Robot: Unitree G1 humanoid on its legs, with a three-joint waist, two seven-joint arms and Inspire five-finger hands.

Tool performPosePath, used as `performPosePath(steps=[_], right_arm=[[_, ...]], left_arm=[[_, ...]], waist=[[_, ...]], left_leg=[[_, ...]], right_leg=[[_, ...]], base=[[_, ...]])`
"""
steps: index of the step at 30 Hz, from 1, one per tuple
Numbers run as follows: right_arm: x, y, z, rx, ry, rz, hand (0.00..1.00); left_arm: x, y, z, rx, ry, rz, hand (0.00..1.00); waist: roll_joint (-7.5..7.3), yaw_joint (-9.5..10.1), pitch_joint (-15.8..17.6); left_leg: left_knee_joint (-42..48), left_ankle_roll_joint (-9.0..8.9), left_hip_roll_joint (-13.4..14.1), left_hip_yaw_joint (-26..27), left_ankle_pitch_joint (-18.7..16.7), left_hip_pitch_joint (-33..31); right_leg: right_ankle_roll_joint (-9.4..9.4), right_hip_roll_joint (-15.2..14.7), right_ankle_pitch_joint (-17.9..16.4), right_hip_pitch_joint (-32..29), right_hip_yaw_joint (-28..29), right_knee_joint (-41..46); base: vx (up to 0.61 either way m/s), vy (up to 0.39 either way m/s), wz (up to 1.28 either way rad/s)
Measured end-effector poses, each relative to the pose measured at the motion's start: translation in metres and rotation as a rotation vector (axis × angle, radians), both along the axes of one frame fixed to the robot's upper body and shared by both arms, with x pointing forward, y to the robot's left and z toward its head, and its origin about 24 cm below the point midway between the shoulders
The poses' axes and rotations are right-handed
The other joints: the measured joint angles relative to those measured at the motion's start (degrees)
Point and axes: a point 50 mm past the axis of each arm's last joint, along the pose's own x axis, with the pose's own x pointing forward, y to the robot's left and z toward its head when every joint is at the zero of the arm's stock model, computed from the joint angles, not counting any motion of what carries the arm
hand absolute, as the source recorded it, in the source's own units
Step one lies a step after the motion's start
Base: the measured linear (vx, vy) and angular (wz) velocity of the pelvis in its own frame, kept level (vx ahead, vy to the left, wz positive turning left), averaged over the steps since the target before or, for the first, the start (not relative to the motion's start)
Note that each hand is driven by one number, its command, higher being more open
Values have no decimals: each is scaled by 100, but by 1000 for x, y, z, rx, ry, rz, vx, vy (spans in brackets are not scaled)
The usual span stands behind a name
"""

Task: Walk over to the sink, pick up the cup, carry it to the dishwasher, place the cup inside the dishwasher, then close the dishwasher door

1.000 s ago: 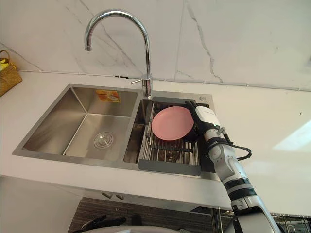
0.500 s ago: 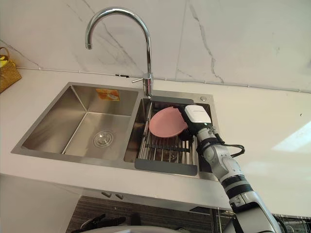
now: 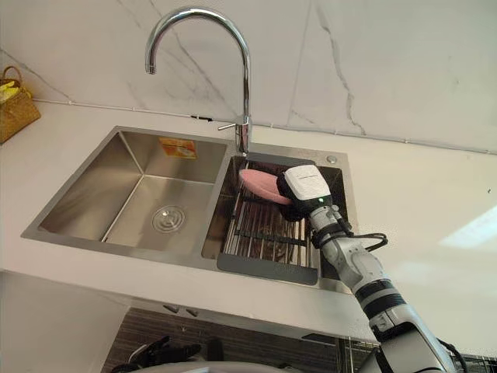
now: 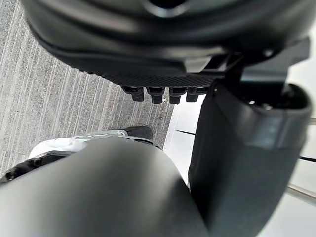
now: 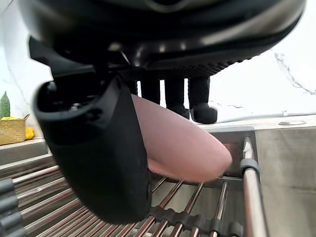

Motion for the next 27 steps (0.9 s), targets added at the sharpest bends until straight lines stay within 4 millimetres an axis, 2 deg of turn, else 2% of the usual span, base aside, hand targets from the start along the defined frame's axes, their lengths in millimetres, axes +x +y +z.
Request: performPosePath(steps=[9, 16, 18, 20, 21, 24, 26, 27], right_arm=[[-2, 4, -6, -2, 20, 35, 0], [2, 6, 10, 105, -61, 32, 0], [1, 10, 24, 172, -121, 50, 0], [-7, 11, 51, 282, -237, 71, 0], [-8, 11, 58, 311, -267, 75, 0], [-23, -1, 101, 470, -478, 71, 0], [-30, -7, 116, 519, -563, 61, 0], [-40, -14, 129, 561, -637, 57, 0]], left_arm=[[-1, 0, 0, 0, 2, 1, 100], [-1, 0, 0, 1, 2, 5, 100], [-2, 0, -1, 1, 2, 12, 100], [-2, 0, -1, 1, 2, 14, 100], [-2, 0, -1, 1, 4, 14, 100], [-3, 0, -2, 1, 10, 17, 100], [-4, 1, -2, 4, 13, 19, 100], [-6, 1, -3, 7, 21, 27, 100]], waist=[[4, 1, -2], [12, -7, -7], [15, -38, -7], [17, -66, -8], [17, -71, -9], [19, -82, -10], [17, -103, -11], [12, -122, -36]], left_leg=[[0, 0, -3, 12, 0, 12], [1, 0, -1, 24, 0, 17], [2, 0, 2, 47, 0, 16], [2, -1, 3, 74, -2, 20], [2, 2, 7, 86, -5, 23], [1, 11, 28, 177, -38, 82], [1, 4, 46, 267, -60, 122], [0, 7, 70, 372, -78, 132]], right_leg=[[0, -9, 0, 0, 17, 13], [0, -8, 1, 0, 36, 13], [-1, -7, 1, -13, 60, 13], [-1, -6, 1, -21, 87, 15], [-2, -5, 2, -24, 98, 17], [-13, -2, -2, -37, 217, 49], [-28, -4, -14, -60, 304, 93], [-48, -6, -35, -135, 412, 168]], base=[[0, 0, 0], [0, 0, 0], [0, 0, -5], [0, 0, -5], [3, 6, -11], [11, 14, -16], [6, 16, -28], [5, 16, -32]])
